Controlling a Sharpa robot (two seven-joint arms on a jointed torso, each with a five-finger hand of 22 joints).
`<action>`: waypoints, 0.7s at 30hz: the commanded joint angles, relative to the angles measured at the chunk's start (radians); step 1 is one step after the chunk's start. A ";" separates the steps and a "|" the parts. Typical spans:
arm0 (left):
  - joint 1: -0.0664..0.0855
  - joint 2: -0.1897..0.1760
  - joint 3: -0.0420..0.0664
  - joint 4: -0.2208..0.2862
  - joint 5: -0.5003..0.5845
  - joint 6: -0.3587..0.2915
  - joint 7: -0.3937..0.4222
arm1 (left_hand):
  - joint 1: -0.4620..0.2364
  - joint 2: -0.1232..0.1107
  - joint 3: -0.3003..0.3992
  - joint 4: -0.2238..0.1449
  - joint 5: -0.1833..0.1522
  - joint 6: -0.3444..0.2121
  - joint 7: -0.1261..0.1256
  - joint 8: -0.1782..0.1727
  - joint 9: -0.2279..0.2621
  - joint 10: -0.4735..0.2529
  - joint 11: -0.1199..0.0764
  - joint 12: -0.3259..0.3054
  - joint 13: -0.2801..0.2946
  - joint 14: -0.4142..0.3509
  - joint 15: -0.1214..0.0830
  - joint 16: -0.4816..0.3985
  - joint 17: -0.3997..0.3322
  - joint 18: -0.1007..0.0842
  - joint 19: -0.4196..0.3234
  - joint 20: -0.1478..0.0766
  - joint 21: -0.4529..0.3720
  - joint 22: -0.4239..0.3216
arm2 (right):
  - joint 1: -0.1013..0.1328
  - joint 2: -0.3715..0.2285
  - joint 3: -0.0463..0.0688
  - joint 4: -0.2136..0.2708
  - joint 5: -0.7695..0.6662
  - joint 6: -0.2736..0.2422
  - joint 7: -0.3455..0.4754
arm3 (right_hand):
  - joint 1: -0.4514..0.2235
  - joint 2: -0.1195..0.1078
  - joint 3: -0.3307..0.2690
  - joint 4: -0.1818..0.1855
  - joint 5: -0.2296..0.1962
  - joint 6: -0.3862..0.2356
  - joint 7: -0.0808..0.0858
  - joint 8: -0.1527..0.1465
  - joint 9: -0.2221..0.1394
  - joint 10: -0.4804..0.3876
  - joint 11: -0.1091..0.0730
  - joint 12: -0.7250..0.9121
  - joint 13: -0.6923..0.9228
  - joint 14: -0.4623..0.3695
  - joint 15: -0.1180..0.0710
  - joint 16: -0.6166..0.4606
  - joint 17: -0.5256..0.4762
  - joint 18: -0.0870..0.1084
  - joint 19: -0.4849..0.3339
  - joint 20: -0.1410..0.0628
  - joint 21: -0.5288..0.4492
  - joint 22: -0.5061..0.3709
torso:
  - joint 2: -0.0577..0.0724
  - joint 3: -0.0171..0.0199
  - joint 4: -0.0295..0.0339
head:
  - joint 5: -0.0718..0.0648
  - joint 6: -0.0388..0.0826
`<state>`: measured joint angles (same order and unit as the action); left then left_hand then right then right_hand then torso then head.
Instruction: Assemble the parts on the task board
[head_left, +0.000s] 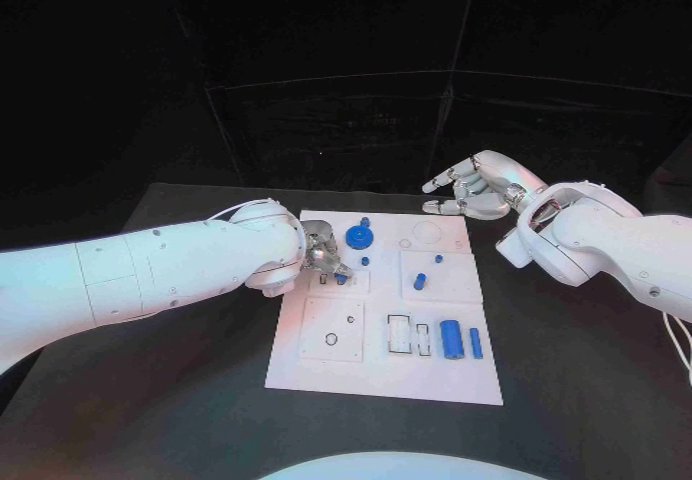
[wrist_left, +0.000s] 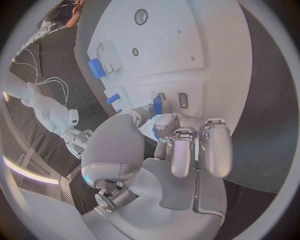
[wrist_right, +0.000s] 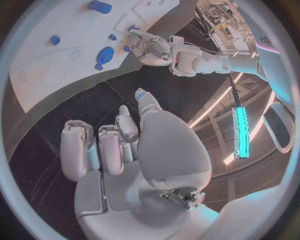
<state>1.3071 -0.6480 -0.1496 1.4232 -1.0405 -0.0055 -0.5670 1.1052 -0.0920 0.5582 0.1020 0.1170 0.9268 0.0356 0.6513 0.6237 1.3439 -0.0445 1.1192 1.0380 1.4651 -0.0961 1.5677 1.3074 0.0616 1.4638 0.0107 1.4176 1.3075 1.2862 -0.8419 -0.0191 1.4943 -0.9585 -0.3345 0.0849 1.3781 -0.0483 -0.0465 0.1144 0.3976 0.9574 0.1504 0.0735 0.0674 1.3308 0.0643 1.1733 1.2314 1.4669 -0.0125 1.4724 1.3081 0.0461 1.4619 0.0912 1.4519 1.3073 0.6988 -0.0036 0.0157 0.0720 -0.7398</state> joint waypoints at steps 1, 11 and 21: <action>-0.002 -0.003 -0.002 0.001 -0.016 0.020 -0.012 | 0.001 0.001 0.159 -0.155 0.007 0.002 -0.007 0.004 0.002 0.009 0.001 0.006 0.002 0.106 -0.003 0.003 0.263 -0.009 0.006 0.002 0.007 0.017 | 0.002 0.001 0.001 0.001 -0.003 0.004 0.003 | -0.003 -0.003 -0.003 -0.002 0.004 0.005 -0.001 0.005 0.001 -0.001 -0.004 -0.003 0.000 0.062 -0.005 -0.006 0.063 0.005 -0.002 -0.003 -0.005 0.023 | 0.000 -0.0004 0.0001 | 0.002 -0.001; -0.002 -0.012 -0.002 0.006 -0.017 0.029 -0.016 | -0.018 -0.015 0.178 -0.166 0.053 0.010 -0.010 0.010 0.008 0.018 -0.001 0.011 0.007 0.106 -0.003 0.003 0.263 -0.010 0.008 0.001 0.009 0.022 | 0.002 0.001 0.000 0.000 -0.003 0.005 0.003 | -0.004 -0.001 -0.003 -0.001 0.005 0.006 -0.001 0.005 0.001 -0.001 -0.005 -0.004 0.000 0.062 -0.005 -0.006 0.063 0.005 -0.002 -0.003 -0.004 0.024 | 0.000 -0.0003 0.0007 | 0.000 -0.004; -0.002 -0.011 -0.002 0.006 -0.017 0.036 -0.016 | -0.024 -0.019 0.179 -0.167 0.064 0.013 -0.011 0.012 0.009 0.020 -0.001 0.012 0.008 0.106 -0.004 0.003 0.263 -0.010 0.008 0.001 0.010 0.024 | 0.002 0.002 0.000 -0.001 -0.003 0.005 0.004 | -0.004 -0.001 -0.003 -0.001 0.005 0.006 -0.001 0.005 0.001 -0.001 -0.005 -0.004 0.000 0.062 -0.005 -0.006 0.063 0.005 -0.002 -0.003 -0.004 0.024 | 0.000 0.0007 -0.0007 | 0.003 -0.005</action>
<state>1.3067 -0.6594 -0.1500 1.4296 -1.0480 0.0109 -0.5709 1.0849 -0.1064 0.5639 0.1046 0.1782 0.9344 0.0281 0.6587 0.6321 1.3563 -0.0430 1.1272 1.0446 1.4651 -0.0961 1.5677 1.3074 0.0615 1.4637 0.0108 1.4222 1.3073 1.2861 -0.8408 -0.0192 1.4927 -0.9593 -0.3339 0.0849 1.3781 -0.0483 -0.0465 0.1145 0.3976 0.9574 0.1504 0.0735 0.0673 1.3308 0.0643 1.1733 1.2314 1.4669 -0.0125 1.4724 1.3078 0.0461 1.4619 0.0912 1.4519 1.3073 0.6987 -0.0034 0.0158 0.0745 -0.7441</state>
